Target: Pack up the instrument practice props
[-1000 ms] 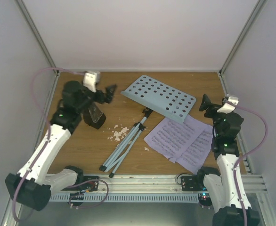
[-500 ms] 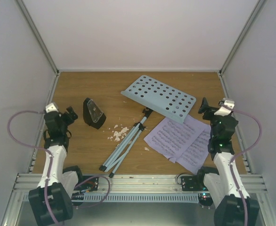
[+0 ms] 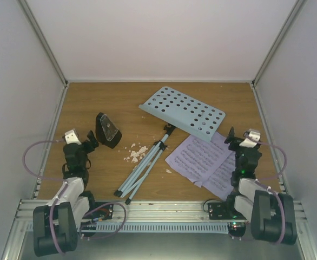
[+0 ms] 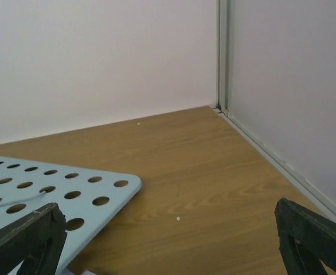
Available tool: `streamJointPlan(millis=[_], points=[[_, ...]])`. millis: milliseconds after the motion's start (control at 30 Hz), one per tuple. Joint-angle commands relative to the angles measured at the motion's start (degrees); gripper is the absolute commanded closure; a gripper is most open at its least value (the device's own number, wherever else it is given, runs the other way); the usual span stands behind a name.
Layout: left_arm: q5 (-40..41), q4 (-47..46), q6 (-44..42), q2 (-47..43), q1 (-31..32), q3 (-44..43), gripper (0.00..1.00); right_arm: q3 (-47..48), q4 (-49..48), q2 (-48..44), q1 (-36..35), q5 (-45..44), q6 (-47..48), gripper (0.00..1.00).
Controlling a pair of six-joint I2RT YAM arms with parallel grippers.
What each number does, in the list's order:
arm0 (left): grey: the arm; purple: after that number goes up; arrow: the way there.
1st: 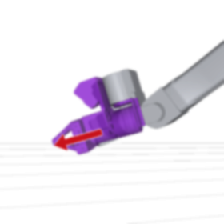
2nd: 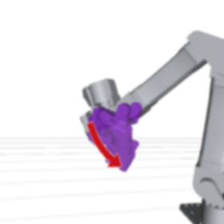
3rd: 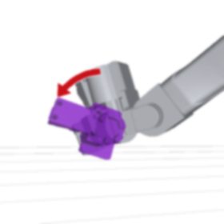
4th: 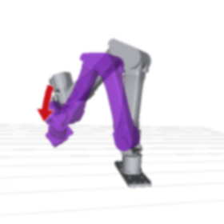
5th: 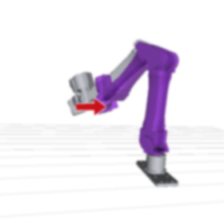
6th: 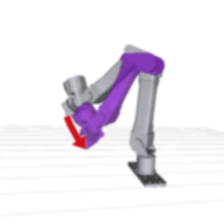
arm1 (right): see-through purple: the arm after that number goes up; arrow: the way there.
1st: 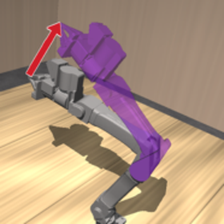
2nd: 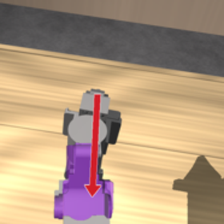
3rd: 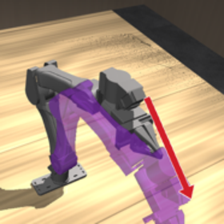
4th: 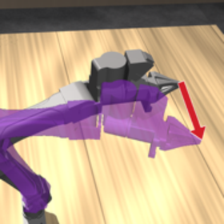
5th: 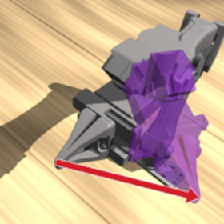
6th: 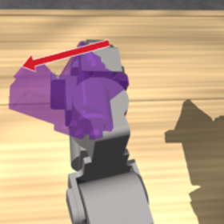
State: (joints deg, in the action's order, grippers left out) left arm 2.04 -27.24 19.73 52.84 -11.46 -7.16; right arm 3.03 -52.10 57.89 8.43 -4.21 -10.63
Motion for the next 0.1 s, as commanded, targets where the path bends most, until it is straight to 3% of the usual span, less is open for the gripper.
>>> streamJointPlan(millis=[0, 67], points=[[0.5, -11.0, -3.0, 1.1, 1.3, 0.8, 0.01, -0.5, -14.8, 6.3, 0.3, -1.9, 2.7, 0.00], [0.7, -11.1, -2.3, 1.6, 1.4, 0.8, 0.01, -0.3, -17.2, 9.8, 0.4, -1.0, 2.8, 0.00]])
